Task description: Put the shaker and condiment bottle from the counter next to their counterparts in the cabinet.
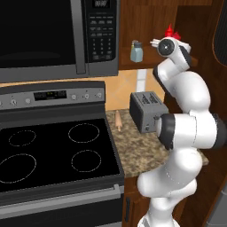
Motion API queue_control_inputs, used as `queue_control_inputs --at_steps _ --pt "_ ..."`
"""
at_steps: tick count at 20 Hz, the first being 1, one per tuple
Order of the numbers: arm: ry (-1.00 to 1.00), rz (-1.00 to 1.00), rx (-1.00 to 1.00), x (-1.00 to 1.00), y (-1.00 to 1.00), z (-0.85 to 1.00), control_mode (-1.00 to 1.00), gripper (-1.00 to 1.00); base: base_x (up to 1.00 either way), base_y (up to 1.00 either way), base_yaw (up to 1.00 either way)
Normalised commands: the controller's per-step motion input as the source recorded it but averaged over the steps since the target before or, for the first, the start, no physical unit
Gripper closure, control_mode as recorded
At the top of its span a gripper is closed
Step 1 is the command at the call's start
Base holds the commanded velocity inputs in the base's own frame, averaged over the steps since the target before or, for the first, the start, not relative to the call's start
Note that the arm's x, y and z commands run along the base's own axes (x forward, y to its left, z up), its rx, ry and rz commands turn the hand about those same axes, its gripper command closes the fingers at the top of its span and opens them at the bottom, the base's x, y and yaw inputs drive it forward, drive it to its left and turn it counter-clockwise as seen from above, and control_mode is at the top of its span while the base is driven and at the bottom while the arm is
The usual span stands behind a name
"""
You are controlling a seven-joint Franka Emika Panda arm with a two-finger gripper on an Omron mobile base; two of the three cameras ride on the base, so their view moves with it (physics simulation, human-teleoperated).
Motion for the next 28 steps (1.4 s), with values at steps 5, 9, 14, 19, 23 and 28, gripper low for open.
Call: queue_control_inputs --at_steps 5,9,14,19,23,28 --pt "-0.05 0.01 0.00 0.22 -0.02 -0.27 -1.00 -1.00 0.00 0.00 0.00" --pt "-0.03 0.02 0.00 -0.01 0.00 -0.26 -1.00 -1.00 0.00 0.00 0.00" --pt "-0.02 0.06 0.00 -0.35 0.09 -0.02 -1.00 -1.00 0.00 0.00 0.00" --pt "-0.04 0.04 0.00 -0.60 0.21 0.00 -1.00 -1.00 0.00 0.00 0.00" --pt "-0.08 0.01 0.00 -0.89 0.25 0.00 -1.00 -1.00 0.00 0.00 0.00" --pt "-0.08 0.01 0.00 -0.98 0.44 0.00 -1.00 -1.00 0.00 0.00 0.00"
